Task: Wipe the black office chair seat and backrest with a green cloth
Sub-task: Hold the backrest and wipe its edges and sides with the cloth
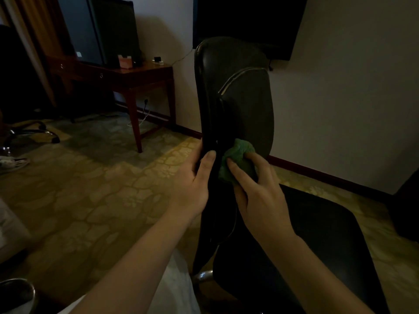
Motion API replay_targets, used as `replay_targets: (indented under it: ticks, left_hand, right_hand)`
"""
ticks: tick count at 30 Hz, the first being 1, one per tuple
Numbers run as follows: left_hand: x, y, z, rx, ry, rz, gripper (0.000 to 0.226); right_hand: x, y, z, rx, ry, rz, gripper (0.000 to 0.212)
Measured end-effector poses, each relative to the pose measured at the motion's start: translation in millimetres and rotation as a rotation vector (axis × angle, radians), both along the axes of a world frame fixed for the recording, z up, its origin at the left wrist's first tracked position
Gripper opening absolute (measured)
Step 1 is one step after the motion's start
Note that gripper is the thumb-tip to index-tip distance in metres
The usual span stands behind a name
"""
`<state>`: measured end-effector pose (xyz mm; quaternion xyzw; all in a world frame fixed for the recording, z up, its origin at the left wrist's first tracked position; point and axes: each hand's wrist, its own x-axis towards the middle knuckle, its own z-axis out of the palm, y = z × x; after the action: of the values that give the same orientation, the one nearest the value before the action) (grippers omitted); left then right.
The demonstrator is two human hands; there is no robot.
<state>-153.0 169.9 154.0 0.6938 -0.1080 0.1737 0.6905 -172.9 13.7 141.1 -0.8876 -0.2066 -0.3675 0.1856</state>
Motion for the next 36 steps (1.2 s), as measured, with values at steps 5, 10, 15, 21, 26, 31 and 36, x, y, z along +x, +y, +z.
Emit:
replay_targets:
  ticks: [5,10,15,21,26,31,36]
  left_hand:
    - [2.3,-0.4,-4.2,0.031,-0.026,0.036,0.050]
    - [1.3,-4.0,-6.3,-0.011,-0.029,0.039,0.053]
    - [-1.0,-5.0,-4.3,-0.031,-0.023,0.018,0.053]
    - [-2.4,-6.0,-2.9,-0.047,-0.037,0.034,0.057]
    - [-3.5,-8.3,-3.7,-0.023,-0.054,0.071,0.055]
    - [-3.3,-8.3,-5.7,-0.038,-0.057,0.081,0.054]
    - [-2.2,-7.6,-6.1,-0.042,-0.063,0.063,0.045]
  right_hand:
    - [-8.8,-12.2,-22.9,-0.038,0.055,0.014,0.040]
    - [-3.0,-17.7,-5.2,0.005,-0.011,0.088,0.037]
    - [9.1,-14.5,16.3,0.071,-0.042,0.146,0.038]
    - [10.5,-21.1,-11.3,0.057,-0.012,0.167,0.036]
    - [-1.3,-30.2,-37.2,0.036,0.066,0.157,0.037]
    - [1.0,-27.1,-21.0,0.053,-0.017,0.162,0.035]
    - [8.9,-3.5,19.9,0.049,-0.092,0.139,0.038]
